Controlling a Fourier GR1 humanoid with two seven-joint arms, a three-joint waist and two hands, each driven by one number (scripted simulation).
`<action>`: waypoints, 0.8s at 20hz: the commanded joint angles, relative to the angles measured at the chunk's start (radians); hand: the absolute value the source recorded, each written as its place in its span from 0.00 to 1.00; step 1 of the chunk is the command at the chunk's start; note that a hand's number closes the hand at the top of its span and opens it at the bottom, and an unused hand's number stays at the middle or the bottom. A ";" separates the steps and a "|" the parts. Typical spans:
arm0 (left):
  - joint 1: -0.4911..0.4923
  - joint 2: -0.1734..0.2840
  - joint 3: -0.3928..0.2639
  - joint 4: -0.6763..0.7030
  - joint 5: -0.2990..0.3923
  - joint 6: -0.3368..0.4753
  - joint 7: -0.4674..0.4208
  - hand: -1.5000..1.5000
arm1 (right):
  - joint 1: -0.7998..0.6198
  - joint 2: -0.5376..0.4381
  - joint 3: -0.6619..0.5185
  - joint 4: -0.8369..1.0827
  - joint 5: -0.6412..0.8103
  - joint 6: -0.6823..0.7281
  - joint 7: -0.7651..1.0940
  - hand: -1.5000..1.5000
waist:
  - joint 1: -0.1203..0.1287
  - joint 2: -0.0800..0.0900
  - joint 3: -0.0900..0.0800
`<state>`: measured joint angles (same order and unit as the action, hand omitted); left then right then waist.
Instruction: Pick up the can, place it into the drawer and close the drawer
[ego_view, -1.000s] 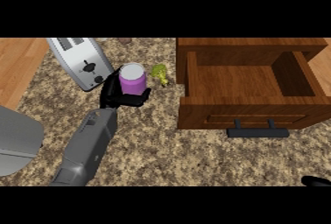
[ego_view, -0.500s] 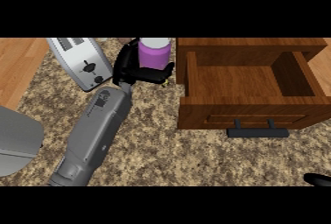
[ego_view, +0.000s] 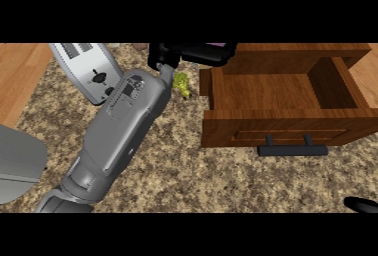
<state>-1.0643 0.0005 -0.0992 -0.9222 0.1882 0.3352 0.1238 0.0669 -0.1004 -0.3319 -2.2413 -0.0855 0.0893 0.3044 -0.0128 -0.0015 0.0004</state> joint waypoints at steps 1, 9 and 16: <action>-0.107 -0.001 -0.034 0.045 0.032 0.047 0.045 1.00 | -0.026 -0.014 0.012 -0.005 0.023 -0.010 0.032 0.00 | -0.006 0.003 0.000; -0.321 -0.001 -0.078 0.222 0.078 0.135 0.081 1.00 | -0.030 -0.021 -0.020 0.022 -0.018 0.006 -0.004 0.00 | -0.027 0.007 0.001; -0.445 -0.001 -0.141 0.372 0.173 0.130 0.070 1.00 | -0.068 -0.016 0.018 0.011 0.014 -0.021 0.046 0.00 | -0.050 0.012 0.001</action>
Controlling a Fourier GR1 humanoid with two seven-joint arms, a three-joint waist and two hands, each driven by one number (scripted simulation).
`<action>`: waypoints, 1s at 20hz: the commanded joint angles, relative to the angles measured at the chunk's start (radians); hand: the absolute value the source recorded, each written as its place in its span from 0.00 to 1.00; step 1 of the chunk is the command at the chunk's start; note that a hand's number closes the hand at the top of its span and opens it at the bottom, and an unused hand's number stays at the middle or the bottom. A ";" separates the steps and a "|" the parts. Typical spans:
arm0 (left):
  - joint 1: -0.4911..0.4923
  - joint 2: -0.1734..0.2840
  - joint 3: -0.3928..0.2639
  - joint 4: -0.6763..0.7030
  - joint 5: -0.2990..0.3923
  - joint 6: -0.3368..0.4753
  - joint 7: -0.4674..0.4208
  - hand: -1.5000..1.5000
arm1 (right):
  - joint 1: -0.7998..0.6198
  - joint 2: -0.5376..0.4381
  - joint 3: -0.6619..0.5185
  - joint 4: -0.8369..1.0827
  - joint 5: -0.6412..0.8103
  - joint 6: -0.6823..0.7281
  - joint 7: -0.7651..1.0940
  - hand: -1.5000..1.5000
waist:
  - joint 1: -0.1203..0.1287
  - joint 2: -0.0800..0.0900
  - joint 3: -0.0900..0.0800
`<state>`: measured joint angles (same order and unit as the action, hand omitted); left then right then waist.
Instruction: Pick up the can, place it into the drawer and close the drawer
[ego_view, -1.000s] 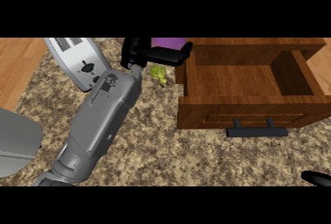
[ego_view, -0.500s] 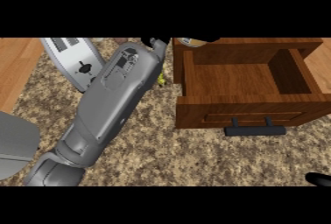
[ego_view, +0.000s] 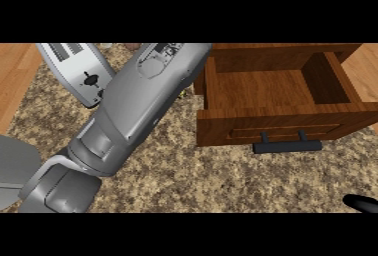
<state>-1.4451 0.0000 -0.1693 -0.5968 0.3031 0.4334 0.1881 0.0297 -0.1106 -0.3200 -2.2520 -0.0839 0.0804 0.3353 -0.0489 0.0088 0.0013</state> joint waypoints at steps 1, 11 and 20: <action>-0.060 0.000 -0.016 0.107 0.042 -0.012 -0.044 1.00 | -0.053 -0.006 0.008 0.038 0.011 -0.016 0.000 0.00 | -0.003 0.005 0.000; -0.154 0.000 -0.131 0.212 0.135 0.147 -0.047 0.00 | -0.052 -0.011 0.036 -0.001 0.021 -0.011 0.035 0.00 | -0.046 0.011 0.002; -0.135 0.000 -0.168 0.260 0.193 0.197 -0.122 0.00 | -0.074 -0.073 0.017 -0.015 0.022 0.023 0.035 0.00 | -0.061 0.016 0.002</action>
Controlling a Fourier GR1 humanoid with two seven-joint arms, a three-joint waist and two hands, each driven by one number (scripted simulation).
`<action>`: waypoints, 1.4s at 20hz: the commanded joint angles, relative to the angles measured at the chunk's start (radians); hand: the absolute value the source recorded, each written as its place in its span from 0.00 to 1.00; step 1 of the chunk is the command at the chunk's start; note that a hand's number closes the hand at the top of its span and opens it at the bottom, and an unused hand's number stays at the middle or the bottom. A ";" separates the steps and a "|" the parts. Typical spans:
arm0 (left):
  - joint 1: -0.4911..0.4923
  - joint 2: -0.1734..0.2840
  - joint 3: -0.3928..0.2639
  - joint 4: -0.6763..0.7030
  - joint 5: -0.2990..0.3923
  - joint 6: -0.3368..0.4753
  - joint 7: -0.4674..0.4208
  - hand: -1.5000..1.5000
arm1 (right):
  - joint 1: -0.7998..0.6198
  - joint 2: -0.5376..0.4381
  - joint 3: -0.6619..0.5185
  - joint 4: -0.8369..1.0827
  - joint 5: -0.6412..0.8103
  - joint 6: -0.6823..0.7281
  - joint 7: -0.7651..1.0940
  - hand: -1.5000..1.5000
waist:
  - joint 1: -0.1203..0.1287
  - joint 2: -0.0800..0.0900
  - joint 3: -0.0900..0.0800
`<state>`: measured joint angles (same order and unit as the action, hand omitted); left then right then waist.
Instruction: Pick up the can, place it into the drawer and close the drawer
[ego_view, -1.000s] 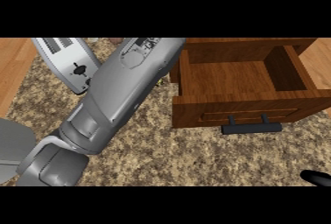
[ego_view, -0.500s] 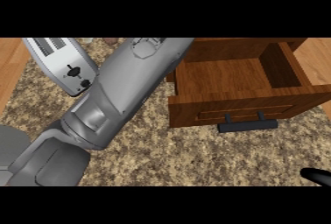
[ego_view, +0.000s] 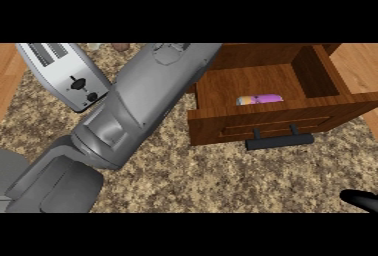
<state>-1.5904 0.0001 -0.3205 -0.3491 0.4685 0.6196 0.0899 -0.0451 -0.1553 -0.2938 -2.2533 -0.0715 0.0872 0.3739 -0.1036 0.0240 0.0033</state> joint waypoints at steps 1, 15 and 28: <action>-0.031 0.000 -0.008 0.018 0.028 0.045 -0.019 0.00 | -0.029 -0.042 0.016 0.005 0.058 0.011 0.003 0.00 | 0.001 0.003 0.000; -0.033 0.000 0.022 0.015 0.147 0.045 -0.080 0.00 | -0.139 -0.161 0.183 0.187 0.436 0.044 -0.200 0.00 | 0.033 0.001 -0.001; -0.072 0.011 0.032 0.081 0.120 0.002 -0.088 0.00 | -0.334 -0.151 0.407 0.605 0.847 -0.090 -0.295 0.00 | 0.095 -0.009 -0.002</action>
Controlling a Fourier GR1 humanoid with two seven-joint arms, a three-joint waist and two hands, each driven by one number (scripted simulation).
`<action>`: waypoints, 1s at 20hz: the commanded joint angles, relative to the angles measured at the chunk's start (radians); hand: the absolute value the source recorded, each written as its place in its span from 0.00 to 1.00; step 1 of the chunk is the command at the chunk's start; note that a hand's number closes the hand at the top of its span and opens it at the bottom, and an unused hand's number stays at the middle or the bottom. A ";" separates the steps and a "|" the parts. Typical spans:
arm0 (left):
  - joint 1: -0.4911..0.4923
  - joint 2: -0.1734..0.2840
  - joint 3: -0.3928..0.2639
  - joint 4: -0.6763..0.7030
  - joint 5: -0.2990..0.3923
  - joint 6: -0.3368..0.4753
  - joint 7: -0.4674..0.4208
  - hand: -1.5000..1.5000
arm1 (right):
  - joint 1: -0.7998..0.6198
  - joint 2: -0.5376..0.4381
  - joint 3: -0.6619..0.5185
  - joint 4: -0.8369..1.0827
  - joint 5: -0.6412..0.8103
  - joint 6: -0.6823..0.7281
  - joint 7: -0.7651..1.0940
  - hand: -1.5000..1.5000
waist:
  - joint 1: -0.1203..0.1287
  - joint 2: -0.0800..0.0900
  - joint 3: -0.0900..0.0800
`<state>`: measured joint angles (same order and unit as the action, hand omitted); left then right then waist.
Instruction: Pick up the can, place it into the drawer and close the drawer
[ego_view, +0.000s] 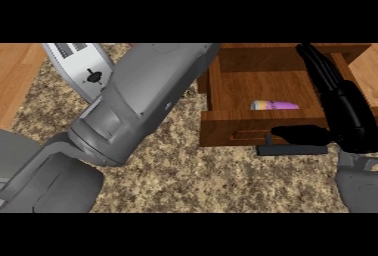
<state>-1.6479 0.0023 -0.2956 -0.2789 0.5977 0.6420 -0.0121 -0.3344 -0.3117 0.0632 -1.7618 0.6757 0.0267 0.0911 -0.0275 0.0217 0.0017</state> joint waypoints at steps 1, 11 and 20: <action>-0.022 -0.002 0.009 0.015 -0.010 -0.014 0.011 0.00 | -0.068 0.018 0.074 0.159 0.157 -0.069 -0.018 0.00 | 0.021 -0.004 -0.001; 0.032 0.065 0.019 -0.039 -0.037 -0.055 0.044 0.00 | -0.234 0.116 0.071 0.613 0.308 -0.312 -0.121 0.00 | 0.050 -0.013 -0.001; 0.105 0.163 0.020 -0.146 -0.049 -0.112 0.102 0.00 | -0.491 0.135 -0.042 0.979 0.375 -0.517 -0.115 0.00 | 0.092 -0.014 -0.001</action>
<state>-1.5668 0.1202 -0.2745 -0.3808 0.5526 0.5689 0.0582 -0.7202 -0.1873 0.0617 -0.9184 1.0195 -0.4131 -0.0402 0.0435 0.0083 0.0009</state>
